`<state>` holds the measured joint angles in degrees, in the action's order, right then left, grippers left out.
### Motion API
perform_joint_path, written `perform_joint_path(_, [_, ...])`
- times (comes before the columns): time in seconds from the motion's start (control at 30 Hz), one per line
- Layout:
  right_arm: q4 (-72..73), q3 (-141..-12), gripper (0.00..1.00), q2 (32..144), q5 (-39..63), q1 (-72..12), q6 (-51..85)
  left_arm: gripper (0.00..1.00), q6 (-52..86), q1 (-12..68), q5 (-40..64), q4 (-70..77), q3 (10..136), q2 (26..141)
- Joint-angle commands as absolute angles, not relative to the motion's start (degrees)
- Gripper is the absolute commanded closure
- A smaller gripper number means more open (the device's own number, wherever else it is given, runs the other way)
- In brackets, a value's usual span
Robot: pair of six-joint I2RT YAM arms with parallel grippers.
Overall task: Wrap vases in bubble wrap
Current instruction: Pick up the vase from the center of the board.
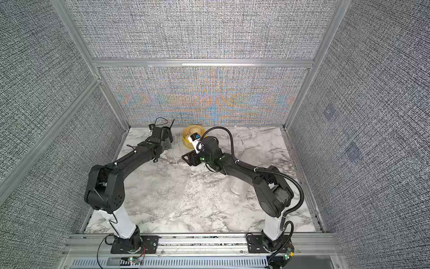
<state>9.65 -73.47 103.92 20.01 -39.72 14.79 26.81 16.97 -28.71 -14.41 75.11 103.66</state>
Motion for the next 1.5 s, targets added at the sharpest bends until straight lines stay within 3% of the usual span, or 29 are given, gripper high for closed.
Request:
perform_joint_path(0.0, [10.12,-74.48,0.31,103.38,20.48,-39.33,14.2,0.09,25.84,16.62,-28.16,-9.7,76.19,105.85])
perform_joint_path(0.47, [8.24,-73.73,0.31,101.28,19.78,-38.23,12.57,0.28,25.42,14.25,-26.96,-3.09,76.97,112.96])
perform_joint_path(0.97, [5.81,-73.66,0.31,99.7,18.35,-37.65,12.2,0.67,23.99,14.2,-26.89,-2.28,76.29,112.39])
perform_joint_path(1.23, [-4.93,-75.37,0.3,98.78,16.98,-37.95,17.87,0.78,23.45,14.58,-21.05,-9.86,74.61,101.34])
perform_joint_path(1.47, [-16.34,-74.59,0.3,99.91,17.47,-40.97,34.26,0.86,26.0,14.75,-6.33,-23.64,68.96,88.91])
